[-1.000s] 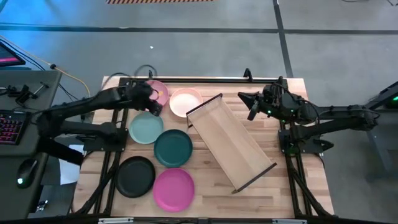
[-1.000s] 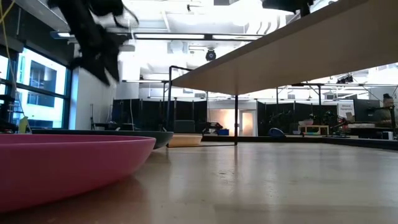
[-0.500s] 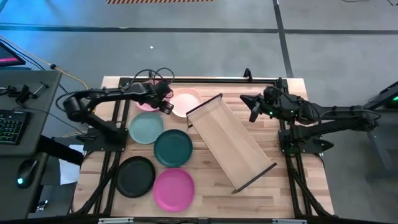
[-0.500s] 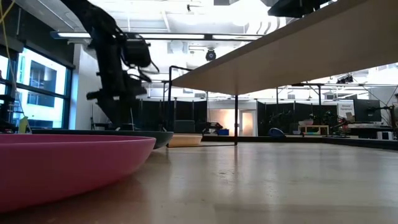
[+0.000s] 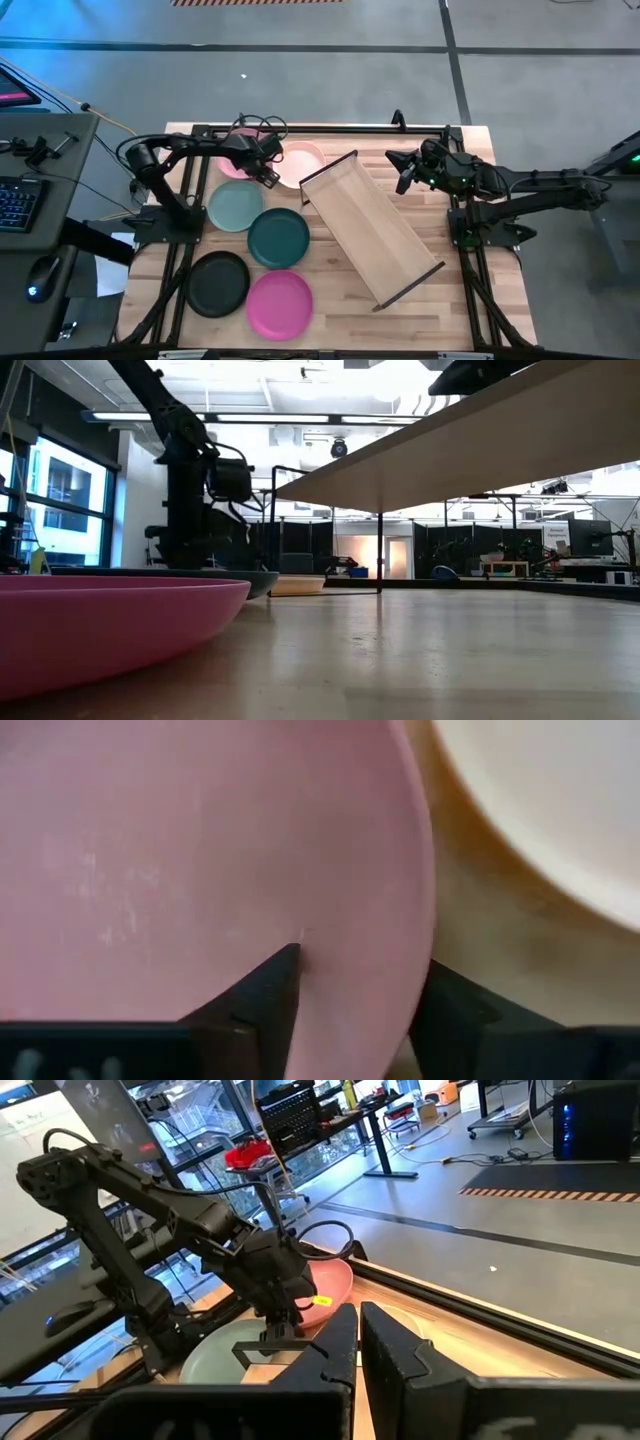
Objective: Place and stack plates onto a shelf
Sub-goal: Put the pink plate on the shelf
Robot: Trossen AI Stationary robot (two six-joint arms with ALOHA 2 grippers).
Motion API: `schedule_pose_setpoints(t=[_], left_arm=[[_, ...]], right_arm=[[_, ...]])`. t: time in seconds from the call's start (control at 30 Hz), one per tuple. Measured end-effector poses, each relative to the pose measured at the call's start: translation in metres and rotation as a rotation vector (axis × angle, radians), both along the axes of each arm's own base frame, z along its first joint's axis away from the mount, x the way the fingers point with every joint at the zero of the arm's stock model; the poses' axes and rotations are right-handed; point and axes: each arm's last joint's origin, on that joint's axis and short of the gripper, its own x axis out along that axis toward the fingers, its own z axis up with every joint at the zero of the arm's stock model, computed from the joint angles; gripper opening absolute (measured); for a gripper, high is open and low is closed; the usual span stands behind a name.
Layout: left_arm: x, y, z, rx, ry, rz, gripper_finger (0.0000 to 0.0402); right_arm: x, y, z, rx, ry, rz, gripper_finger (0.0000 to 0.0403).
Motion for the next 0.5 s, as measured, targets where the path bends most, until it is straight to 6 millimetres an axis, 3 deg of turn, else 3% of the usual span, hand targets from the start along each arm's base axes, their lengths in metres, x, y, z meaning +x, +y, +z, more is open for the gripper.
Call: schedule_pose_setpoints(t=[0.17,0.33,0.5], left_arm=[[-0.005,0.000,0.014,0.065,0.019,-0.028,0.0018],[-0.009,0.000,0.051,0.108,-0.003,-0.053,0.0006],[-0.012,-0.005,0.114,0.191,-0.133,-0.092,0.0003]], right_arm=[[0.000,0.000,0.000,0.000,0.000,0.000,0.0000],[0.000,0.000,0.000,-0.001,0.000,0.000,0.0000],[0.000,0.000,0.000,-0.002,0.001,-0.007,0.0000]])
